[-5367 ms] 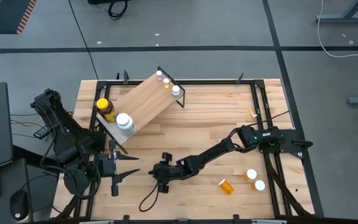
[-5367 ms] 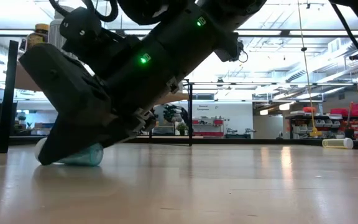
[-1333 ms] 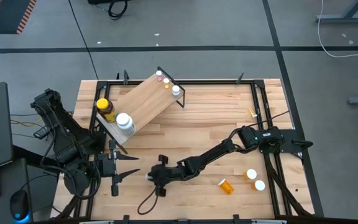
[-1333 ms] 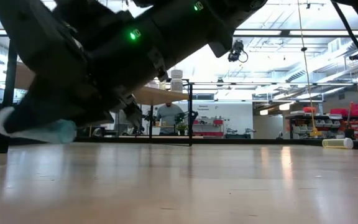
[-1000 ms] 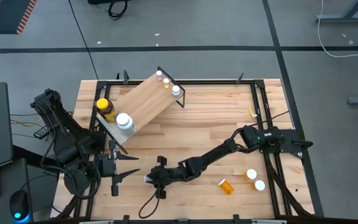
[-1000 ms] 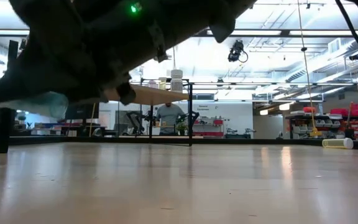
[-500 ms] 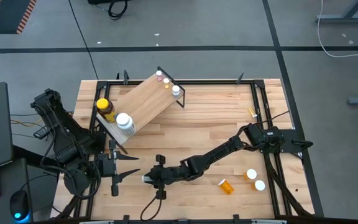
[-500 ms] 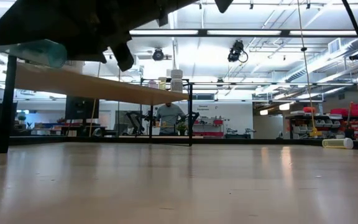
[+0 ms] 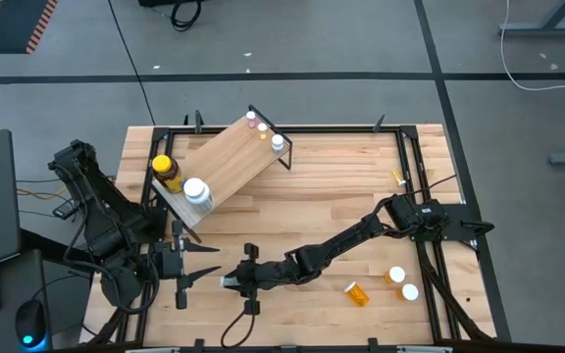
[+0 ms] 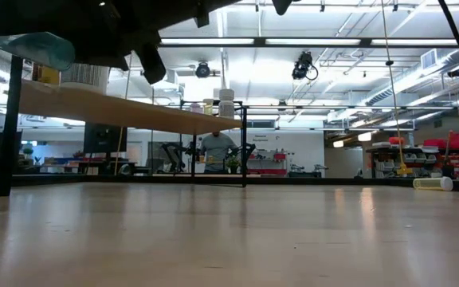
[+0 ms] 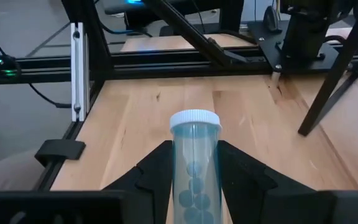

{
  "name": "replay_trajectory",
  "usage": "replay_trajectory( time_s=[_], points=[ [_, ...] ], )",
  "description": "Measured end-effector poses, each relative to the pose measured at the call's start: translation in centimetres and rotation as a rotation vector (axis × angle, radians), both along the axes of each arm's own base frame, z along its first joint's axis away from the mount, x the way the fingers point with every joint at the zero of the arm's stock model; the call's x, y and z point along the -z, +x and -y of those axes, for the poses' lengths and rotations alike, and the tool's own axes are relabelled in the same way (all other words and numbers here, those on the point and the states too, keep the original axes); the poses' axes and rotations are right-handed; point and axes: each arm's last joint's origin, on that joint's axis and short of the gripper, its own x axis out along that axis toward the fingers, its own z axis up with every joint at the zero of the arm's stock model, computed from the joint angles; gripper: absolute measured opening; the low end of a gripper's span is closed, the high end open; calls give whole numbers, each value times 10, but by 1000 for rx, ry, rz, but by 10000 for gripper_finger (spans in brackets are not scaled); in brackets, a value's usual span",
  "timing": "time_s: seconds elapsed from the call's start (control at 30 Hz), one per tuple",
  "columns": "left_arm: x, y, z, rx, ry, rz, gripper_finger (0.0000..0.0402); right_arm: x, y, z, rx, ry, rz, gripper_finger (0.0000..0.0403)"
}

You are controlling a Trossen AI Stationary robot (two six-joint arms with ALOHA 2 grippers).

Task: Pick and place medicine bottles onto shelf by color
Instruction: Put the blue pill bottle on the shelf

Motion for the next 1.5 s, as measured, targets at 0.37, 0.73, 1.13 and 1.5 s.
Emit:
replay_trajectory(
  time_s=[0.37,0.73,1.13,1.5],
  points=[
    [-7,-10,8,55,1,10,172,-2,1,-1,-10,-15,27,130],
    [-11,-51,34,259,-20,21,172,-17,0,4,-32,-73,65,130],
    [-6,-53,30,217,179,3,172,-95,-20,-1,-90,-163,286,130],
    [9,-34,14,149,133,-107,172,-109,-29,-12,-113,-210,343,130]
  ],
)
